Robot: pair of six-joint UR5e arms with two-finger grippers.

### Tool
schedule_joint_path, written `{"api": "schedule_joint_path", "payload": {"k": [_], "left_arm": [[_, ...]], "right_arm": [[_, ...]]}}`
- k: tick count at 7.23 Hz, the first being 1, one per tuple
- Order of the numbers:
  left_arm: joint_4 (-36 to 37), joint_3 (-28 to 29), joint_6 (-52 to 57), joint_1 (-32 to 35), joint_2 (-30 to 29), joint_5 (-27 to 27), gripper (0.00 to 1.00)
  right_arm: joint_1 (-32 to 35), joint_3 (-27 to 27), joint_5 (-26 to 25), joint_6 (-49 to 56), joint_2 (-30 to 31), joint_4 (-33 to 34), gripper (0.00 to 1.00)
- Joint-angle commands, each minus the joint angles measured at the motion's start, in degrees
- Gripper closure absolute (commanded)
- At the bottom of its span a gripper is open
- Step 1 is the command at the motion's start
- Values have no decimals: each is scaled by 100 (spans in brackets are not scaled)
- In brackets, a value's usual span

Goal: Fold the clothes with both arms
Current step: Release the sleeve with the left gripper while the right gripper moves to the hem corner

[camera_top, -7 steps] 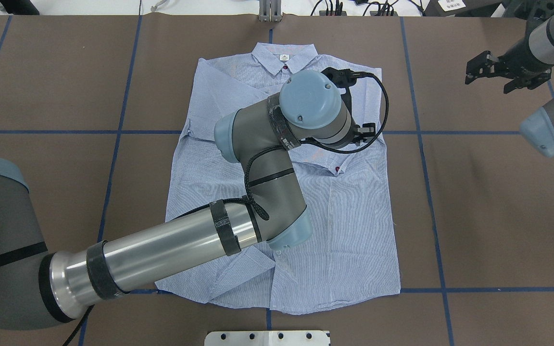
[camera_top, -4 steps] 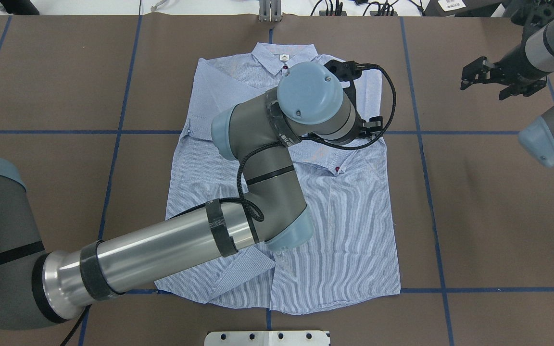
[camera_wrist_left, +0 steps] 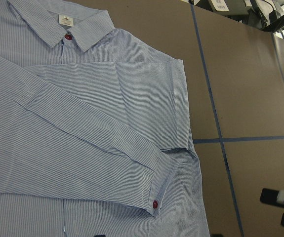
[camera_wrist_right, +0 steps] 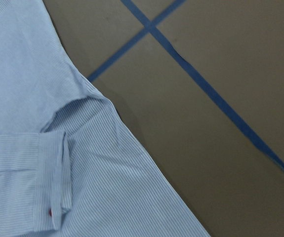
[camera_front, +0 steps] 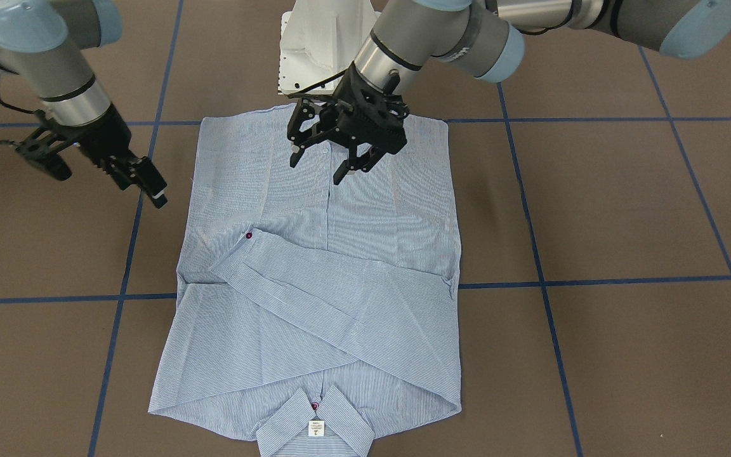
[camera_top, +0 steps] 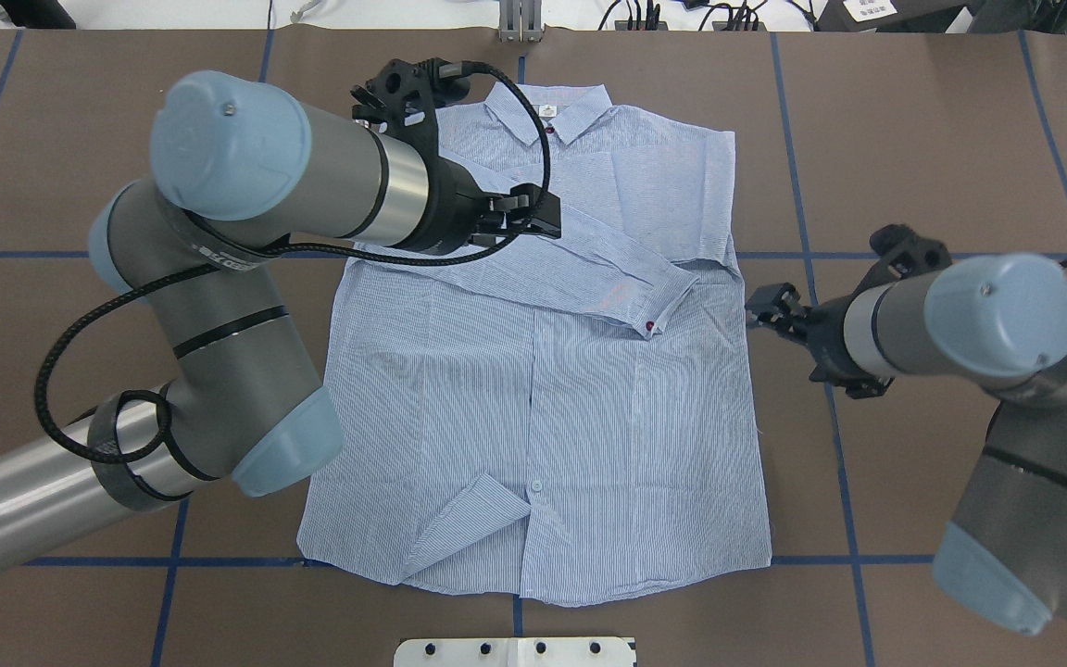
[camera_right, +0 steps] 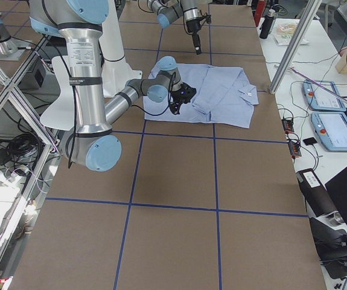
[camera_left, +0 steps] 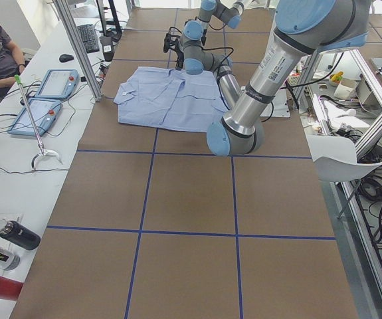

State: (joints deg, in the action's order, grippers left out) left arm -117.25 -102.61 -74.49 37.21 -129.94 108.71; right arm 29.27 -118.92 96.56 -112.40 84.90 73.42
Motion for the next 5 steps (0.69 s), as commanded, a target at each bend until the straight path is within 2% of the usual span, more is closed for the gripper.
{"api": "schedule_joint_path", "payload": {"k": [1, 5], "left_arm": [[1, -128, -13, 146, 100, 63, 23], [1, -128, -21, 146, 109, 37, 22]], "right_arm": [[-1138, -210, -802, -1368, 472, 23, 3], [-1880, -254, -920, -2119, 658, 23, 11]]}}
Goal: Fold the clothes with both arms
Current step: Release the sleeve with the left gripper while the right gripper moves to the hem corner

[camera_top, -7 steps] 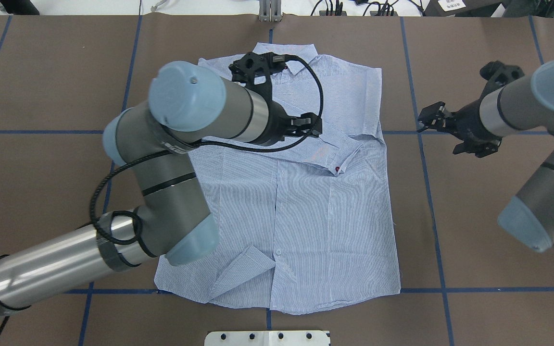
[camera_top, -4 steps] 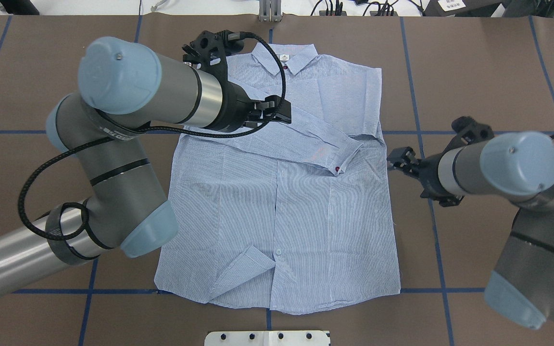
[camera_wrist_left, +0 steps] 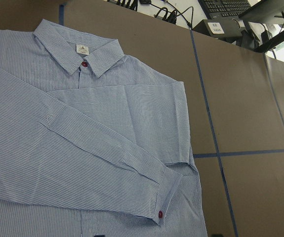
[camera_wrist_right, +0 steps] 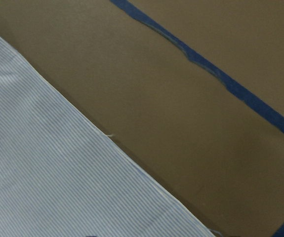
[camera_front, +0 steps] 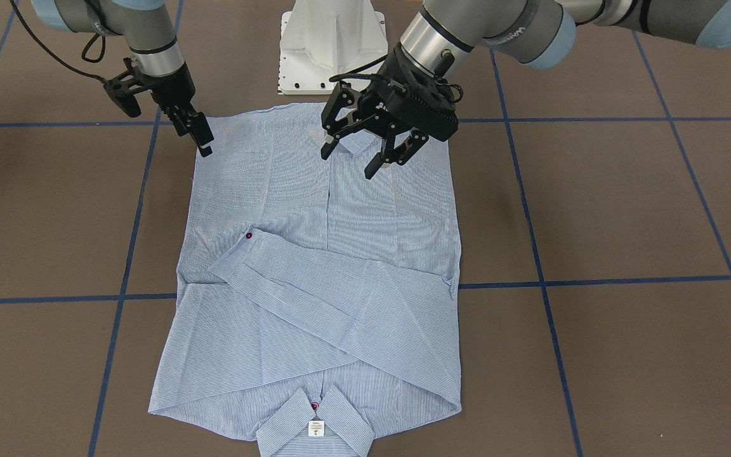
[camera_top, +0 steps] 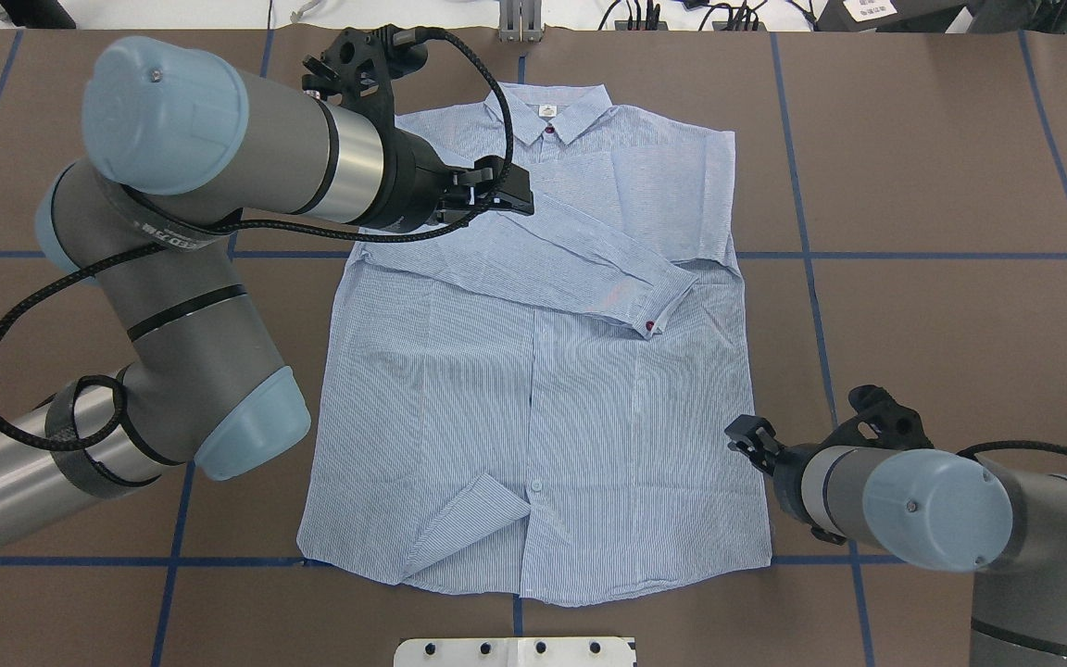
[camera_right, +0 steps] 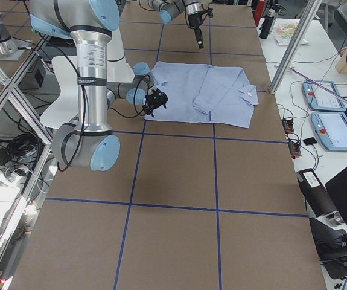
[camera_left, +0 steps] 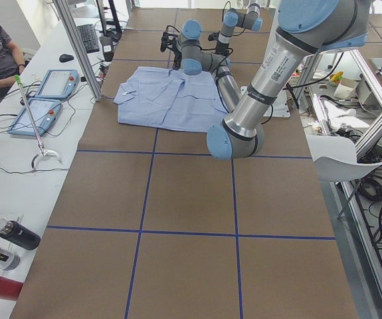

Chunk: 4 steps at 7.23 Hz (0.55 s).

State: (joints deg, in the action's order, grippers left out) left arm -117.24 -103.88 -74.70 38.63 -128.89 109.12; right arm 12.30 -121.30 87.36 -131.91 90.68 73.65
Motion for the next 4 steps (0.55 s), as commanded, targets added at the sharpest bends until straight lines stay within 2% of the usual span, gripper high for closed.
{"api": "schedule_joint_path", "payload": {"k": [1, 4], "left_arm": [[0, 8, -1, -4, 4, -13, 22], [-9, 0, -1, -5, 39, -4, 21]], "right_arm": [[-280, -8, 0, -177, 143, -9, 12], [-438, 19, -26, -309, 143, -17, 18]]}}
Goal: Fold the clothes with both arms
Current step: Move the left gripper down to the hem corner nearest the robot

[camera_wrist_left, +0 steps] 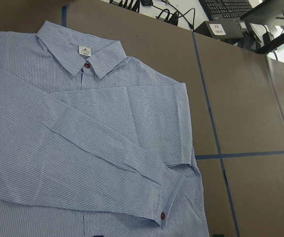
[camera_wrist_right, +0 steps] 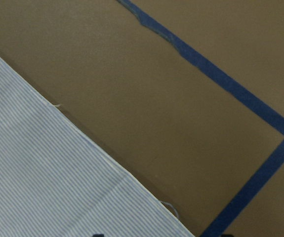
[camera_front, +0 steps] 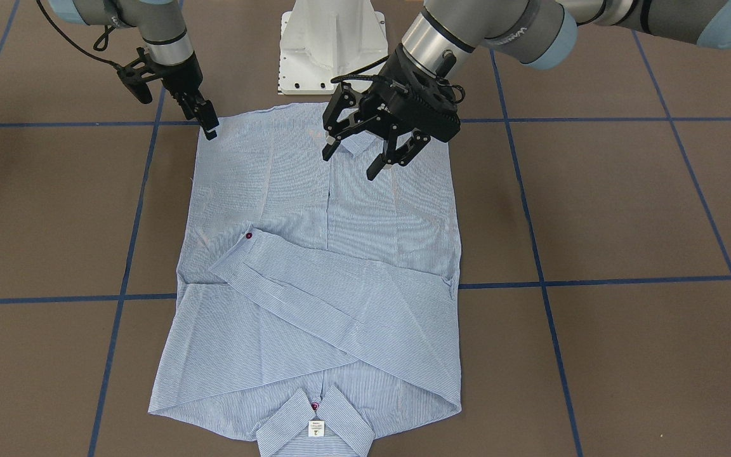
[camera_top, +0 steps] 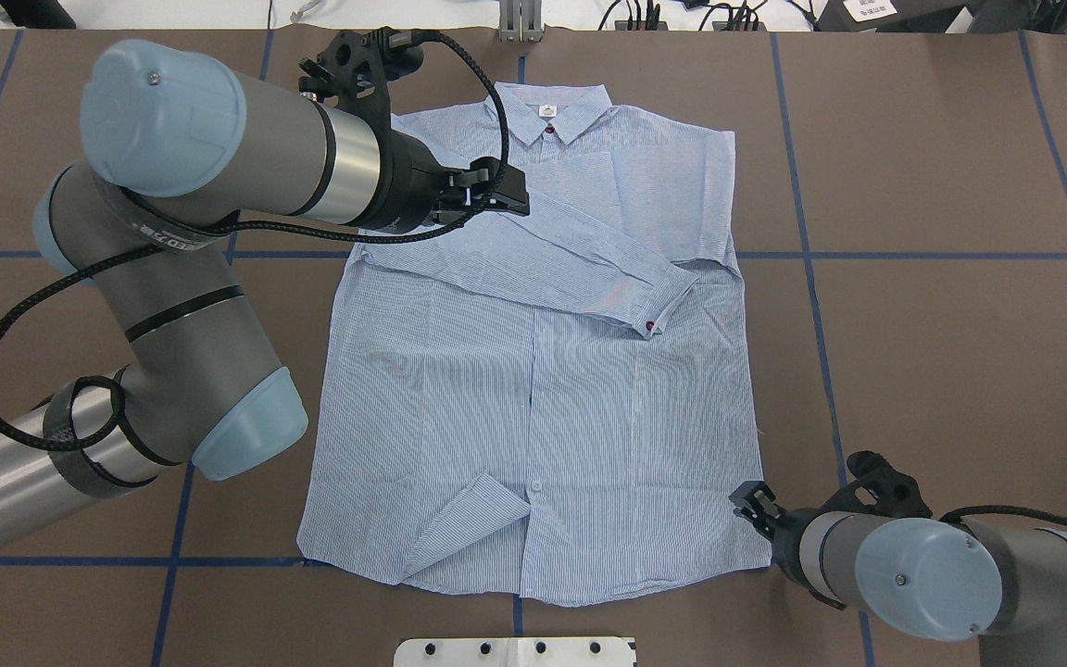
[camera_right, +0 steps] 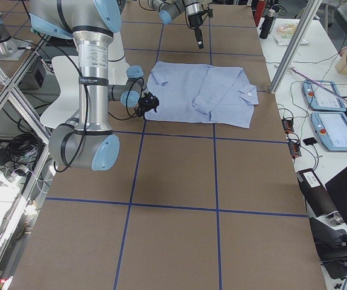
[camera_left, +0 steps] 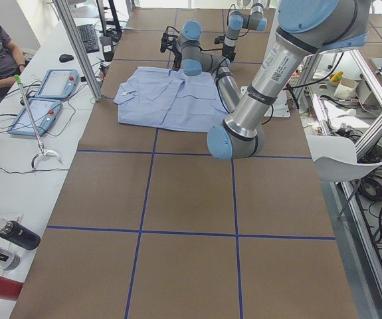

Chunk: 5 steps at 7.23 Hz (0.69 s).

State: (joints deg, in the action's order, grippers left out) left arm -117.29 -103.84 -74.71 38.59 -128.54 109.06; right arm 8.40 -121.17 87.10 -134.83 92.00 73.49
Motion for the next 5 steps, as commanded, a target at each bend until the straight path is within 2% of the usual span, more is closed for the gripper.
{"api": "schedule_joint_path", "payload": {"k": [1, 5], "left_arm": [[4, 4, 0, 0, 13, 1, 21], [-5, -5, 0, -9, 31, 1, 21]], "right_arm": [[-92, 23, 0, -25, 11, -1, 19], [-145, 49, 44, -26, -7, -1, 30]]}}
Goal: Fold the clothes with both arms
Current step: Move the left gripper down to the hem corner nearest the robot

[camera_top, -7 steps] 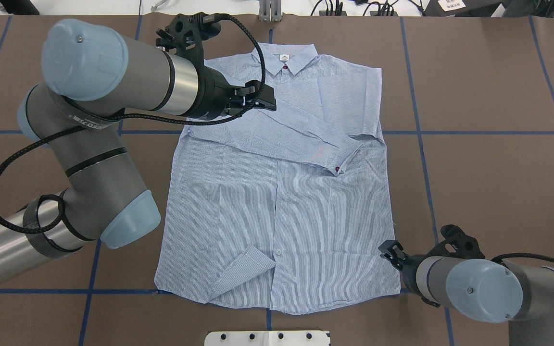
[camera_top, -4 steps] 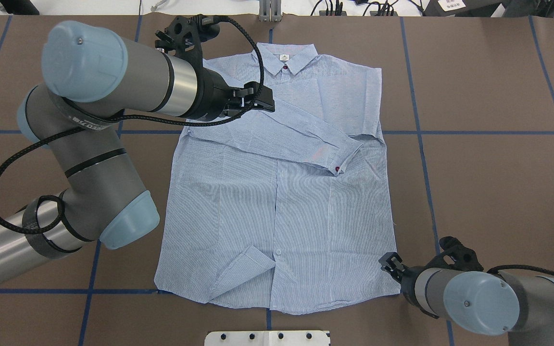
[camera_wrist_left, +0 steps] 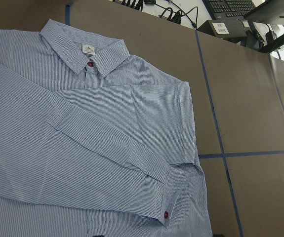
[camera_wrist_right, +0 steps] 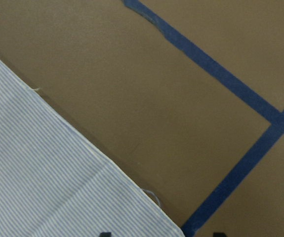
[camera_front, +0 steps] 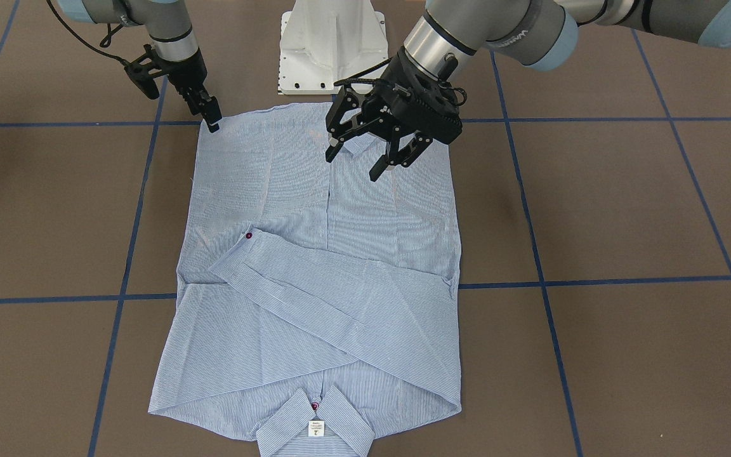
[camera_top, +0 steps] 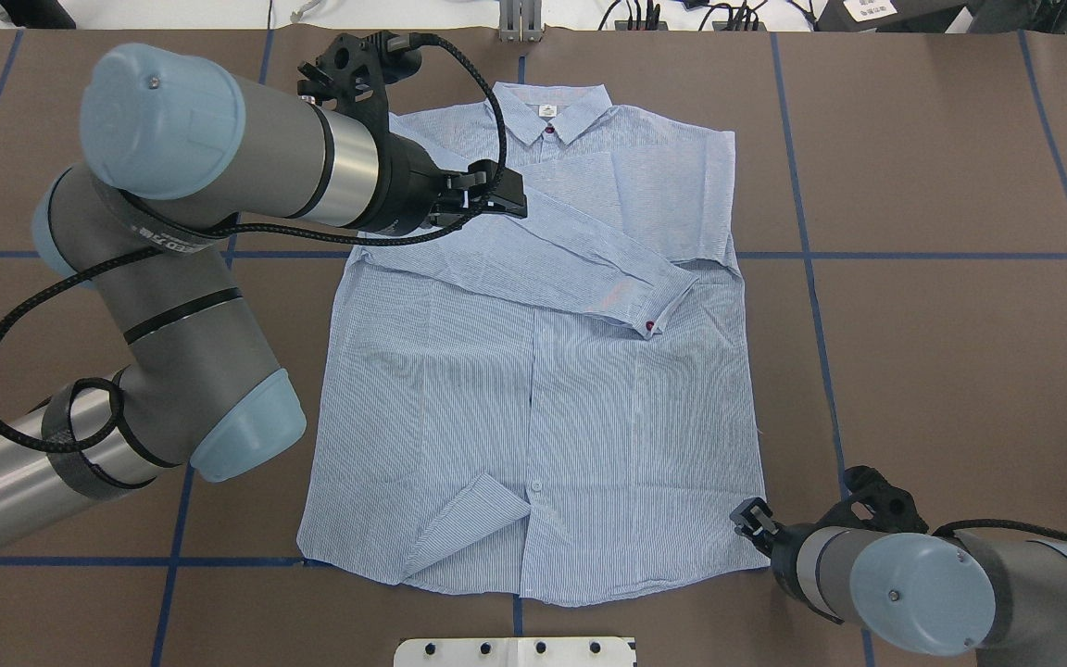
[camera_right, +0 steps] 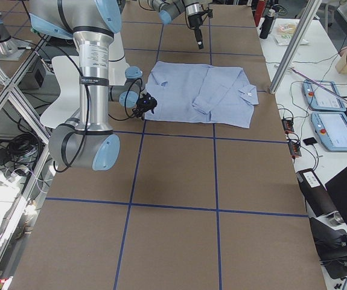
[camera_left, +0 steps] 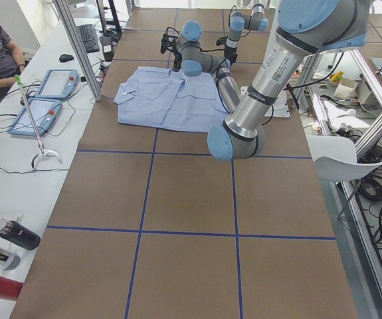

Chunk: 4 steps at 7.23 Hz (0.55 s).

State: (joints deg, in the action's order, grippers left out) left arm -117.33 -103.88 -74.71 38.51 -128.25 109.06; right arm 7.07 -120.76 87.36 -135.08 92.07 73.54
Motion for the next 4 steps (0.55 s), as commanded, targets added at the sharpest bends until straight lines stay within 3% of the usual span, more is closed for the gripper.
{"api": "schedule_joint_path", "payload": {"k": [1, 2, 3, 4], "left_arm": [[0, -9, 9, 16, 2, 1, 21], [0, 0, 0, 16, 11, 1, 21], [0, -9, 0, 25, 11, 1, 21], [0, 0, 9, 25, 2, 9, 21]], "right_arm": [[-21, 27, 18, 0, -14, -7, 38], [-22, 35, 27, 0, -14, -7, 42], [-30, 35, 27, 0, -14, -7, 54], [-30, 35, 27, 0, -5, -7, 80]]}}
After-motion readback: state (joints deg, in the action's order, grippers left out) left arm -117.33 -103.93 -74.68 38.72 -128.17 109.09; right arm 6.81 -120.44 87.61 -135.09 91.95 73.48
